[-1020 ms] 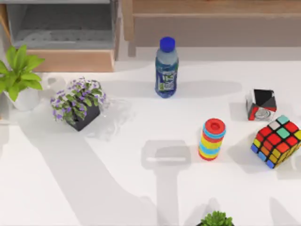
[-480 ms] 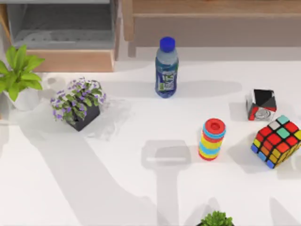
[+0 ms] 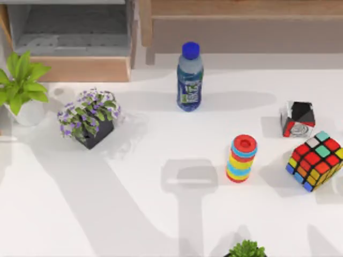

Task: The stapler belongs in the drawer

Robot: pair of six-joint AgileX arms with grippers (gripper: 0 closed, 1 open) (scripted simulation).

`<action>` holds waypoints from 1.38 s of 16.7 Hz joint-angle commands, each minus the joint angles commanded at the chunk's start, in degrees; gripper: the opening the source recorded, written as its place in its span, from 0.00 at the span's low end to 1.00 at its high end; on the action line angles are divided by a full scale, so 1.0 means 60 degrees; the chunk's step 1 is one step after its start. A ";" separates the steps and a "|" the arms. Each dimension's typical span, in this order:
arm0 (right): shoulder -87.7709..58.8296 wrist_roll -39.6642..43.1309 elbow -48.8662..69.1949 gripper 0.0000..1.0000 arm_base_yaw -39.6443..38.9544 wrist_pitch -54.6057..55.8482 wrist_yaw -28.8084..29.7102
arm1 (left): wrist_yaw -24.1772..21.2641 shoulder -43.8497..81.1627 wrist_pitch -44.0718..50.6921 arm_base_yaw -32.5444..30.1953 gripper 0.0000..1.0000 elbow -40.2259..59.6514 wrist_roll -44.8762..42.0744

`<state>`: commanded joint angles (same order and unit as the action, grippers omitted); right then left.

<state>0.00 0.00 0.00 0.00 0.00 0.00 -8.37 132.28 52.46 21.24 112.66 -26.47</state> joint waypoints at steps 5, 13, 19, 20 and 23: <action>0.0000 0.0000 0.0000 1.00 0.0000 0.0000 0.0000 | -0.1067 -0.1526 -0.3404 0.0587 1.00 -0.1626 -0.1950; 0.0000 0.0000 0.0000 1.00 0.0000 0.0000 0.0000 | -0.2818 -0.3699 -1.1766 0.3125 1.00 -0.6250 -0.7183; 0.0000 0.0000 0.0000 1.00 0.0000 0.0000 0.0000 | -0.4124 -0.4366 -1.7831 0.4590 1.00 -1.0321 -1.0337; 0.0000 0.0000 0.0000 1.00 0.0000 0.0000 0.0000 | -0.4340 -0.4342 -1.8703 0.4677 1.00 -1.0956 -1.0615; 0.0000 0.0000 0.0000 1.00 0.0000 0.0000 0.0000 | -0.4969 -0.4038 -2.0969 0.4548 1.00 -1.2653 -1.1047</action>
<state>0.00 0.00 0.00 0.00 0.00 0.00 -38.18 108.06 -73.35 48.53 36.74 -92.75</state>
